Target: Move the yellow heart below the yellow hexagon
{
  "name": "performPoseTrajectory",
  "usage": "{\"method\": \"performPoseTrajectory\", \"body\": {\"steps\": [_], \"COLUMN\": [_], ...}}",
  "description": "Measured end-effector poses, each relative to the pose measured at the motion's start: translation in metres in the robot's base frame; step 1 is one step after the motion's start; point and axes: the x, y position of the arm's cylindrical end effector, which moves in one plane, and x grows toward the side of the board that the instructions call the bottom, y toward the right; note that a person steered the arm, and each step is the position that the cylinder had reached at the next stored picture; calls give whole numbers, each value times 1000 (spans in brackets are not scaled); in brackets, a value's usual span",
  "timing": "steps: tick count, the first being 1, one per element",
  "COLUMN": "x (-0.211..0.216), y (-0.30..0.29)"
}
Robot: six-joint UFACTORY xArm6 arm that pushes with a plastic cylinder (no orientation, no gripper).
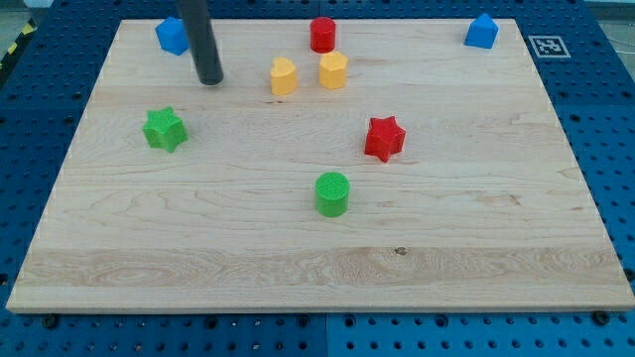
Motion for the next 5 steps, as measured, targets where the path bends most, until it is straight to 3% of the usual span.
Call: {"method": "performPoseTrajectory", "body": {"steps": [5], "x": [2], "y": [85]}}
